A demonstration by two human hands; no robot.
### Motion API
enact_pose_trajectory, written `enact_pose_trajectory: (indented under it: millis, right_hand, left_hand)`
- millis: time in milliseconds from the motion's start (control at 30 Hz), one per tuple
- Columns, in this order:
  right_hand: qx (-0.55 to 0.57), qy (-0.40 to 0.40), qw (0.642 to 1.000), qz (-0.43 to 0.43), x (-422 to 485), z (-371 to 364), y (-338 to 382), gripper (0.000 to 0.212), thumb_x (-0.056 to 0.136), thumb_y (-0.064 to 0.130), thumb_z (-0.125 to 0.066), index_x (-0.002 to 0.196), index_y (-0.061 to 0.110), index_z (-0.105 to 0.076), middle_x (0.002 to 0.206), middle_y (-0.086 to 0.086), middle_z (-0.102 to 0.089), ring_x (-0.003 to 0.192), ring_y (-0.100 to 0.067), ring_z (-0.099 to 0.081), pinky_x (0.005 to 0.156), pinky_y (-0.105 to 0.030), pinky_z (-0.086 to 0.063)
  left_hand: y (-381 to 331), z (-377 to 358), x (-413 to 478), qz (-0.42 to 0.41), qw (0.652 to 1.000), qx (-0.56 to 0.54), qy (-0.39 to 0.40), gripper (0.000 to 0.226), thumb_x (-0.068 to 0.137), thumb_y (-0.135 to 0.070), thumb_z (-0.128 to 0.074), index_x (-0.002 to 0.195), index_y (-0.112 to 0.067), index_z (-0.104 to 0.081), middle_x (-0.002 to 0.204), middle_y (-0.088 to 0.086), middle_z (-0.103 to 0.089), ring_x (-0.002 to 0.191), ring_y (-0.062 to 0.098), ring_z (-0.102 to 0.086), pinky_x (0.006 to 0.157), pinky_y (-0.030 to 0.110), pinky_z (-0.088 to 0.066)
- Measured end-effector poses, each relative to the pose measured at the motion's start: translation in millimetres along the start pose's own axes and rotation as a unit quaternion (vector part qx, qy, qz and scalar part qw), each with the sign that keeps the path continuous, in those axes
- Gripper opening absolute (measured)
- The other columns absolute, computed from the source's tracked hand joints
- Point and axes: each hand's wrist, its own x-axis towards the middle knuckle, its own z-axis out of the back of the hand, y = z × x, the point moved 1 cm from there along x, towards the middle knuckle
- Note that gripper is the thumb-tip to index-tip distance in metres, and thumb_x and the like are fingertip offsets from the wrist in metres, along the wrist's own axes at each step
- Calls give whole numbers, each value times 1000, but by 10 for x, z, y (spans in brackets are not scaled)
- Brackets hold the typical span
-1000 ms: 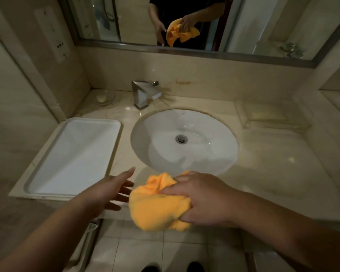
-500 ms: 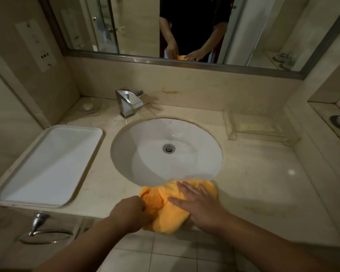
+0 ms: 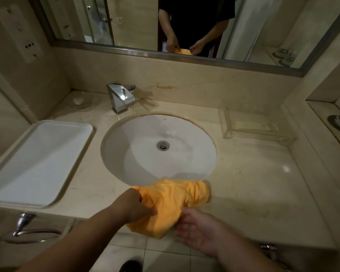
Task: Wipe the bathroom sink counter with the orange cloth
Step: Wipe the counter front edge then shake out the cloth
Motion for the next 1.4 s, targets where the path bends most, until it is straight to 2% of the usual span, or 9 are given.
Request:
enact_pose_trajectory:
  millis: [167,367,533,667,867,1067,1200,1300,1400]
  right_hand:
    - [31,-45,998,17,104,-181,32,25,83,33,-62,71,13,-56,47,-1,-57,53,-14,-51,44,-19,-35]
    - [73,-184,976,93,155,-355,-53,32,76,44,-69,78,12,-60,62,-3,-48,46,-14,-40,43,-17,-31]
    - [-19,-252,959,129,146,-639,97,28,76,37,-71,76,10,-64,78,-7,-64,58,-18,-50,50,-21,-29]
    - [-31,-228,969,88,207,-889,129,31,71,34,-75,77,7,-63,67,-7,-60,45,-13,-41,44,-15,-20]
    - [29,-186,980,67,174,-947,200,33,80,49,-56,75,18,-65,62,1,-52,52,-11,-39,49,-23,-26]
    - [91,-58,984,144,3,-923,632,43,77,48,-53,90,10,-70,89,-4,-70,97,-21,-58,93,-37,-32]
    - [121,4,958,261,-197,-846,1147,47,74,52,-48,102,21,-69,92,1,-74,88,-16,-61,81,-32,-33]
    - [93,10,942,322,-329,-726,1504,47,85,54,-43,100,22,-73,112,-4,-66,101,-21,-54,103,-37,-32]
    - [-10,-40,939,342,-412,-686,1694,42,82,59,-49,105,28,-66,106,6,-67,96,-13,-60,101,-39,-31]
  left_hand:
    - [32,200,45,-42,985,-167,7,29,66,-27,-76,76,-1,-65,77,11,-62,73,21,-58,65,33,-45]
    - [357,737,173,-59,907,-411,62,55,44,-27,-80,87,5,-67,79,13,-67,77,27,-62,70,34,-48]
    - [720,849,303,-11,882,-399,249,75,36,-38,-84,102,-7,-66,98,11,-74,94,27,-68,74,32,-52]
    - [744,832,308,26,903,-322,283,103,32,-45,-91,122,-11,-54,114,7,-66,104,26,-62,90,39,-51]
    - [321,1175,314,-101,936,-290,170,30,74,-24,-74,97,-6,-68,98,13,-72,90,26,-68,88,40,-53]
    - [-234,1831,223,-204,893,-375,140,20,75,-15,-69,94,-9,-66,90,9,-72,77,20,-69,70,33,-57]
    - [-391,2145,147,-260,831,-471,146,17,65,-14,-72,82,-10,-71,80,6,-74,72,17,-72,65,29,-59]
    - [-420,2242,166,-261,817,-499,123,19,65,-15,-68,82,-9,-71,76,4,-75,70,15,-71,63,25,-59]
    - [-486,2227,145,-252,805,-524,117,21,66,-15,-64,85,-8,-70,78,4,-75,71,15,-72,63,26,-59]
